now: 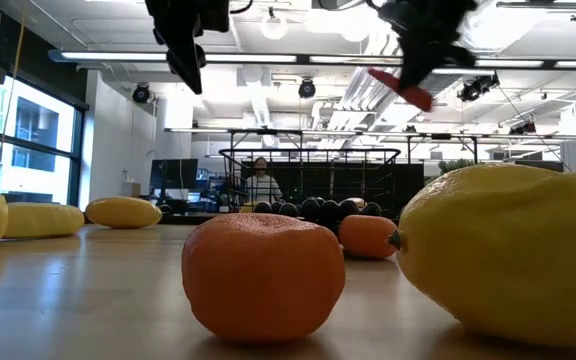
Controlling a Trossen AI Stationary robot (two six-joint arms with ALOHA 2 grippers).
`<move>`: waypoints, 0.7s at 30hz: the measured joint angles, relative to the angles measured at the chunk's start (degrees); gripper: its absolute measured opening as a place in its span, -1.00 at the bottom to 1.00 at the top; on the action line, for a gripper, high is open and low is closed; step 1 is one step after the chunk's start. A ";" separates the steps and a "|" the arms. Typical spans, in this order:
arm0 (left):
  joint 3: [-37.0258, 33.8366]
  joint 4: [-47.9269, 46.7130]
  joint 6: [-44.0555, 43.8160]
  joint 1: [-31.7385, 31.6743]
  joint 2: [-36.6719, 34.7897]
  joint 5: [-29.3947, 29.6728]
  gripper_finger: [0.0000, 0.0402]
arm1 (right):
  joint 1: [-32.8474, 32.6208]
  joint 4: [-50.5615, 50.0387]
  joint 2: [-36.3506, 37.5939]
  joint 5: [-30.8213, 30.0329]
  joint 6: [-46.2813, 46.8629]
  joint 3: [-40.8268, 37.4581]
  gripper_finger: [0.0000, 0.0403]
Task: Build produce basket
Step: Put the carrot into the mesh basket
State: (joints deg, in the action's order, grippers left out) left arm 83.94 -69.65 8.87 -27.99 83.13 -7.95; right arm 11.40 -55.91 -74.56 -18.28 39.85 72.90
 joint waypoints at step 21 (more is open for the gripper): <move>0.00 -2.84 -3.30 0.00 -1.70 -0.02 0.26 | 9.24 26.50 -16.90 20.49 -33.28 0.07 -0.87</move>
State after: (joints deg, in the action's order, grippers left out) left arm 83.94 -72.49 5.57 -27.99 81.43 -7.97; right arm 20.64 -29.41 -91.46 2.21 6.56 72.97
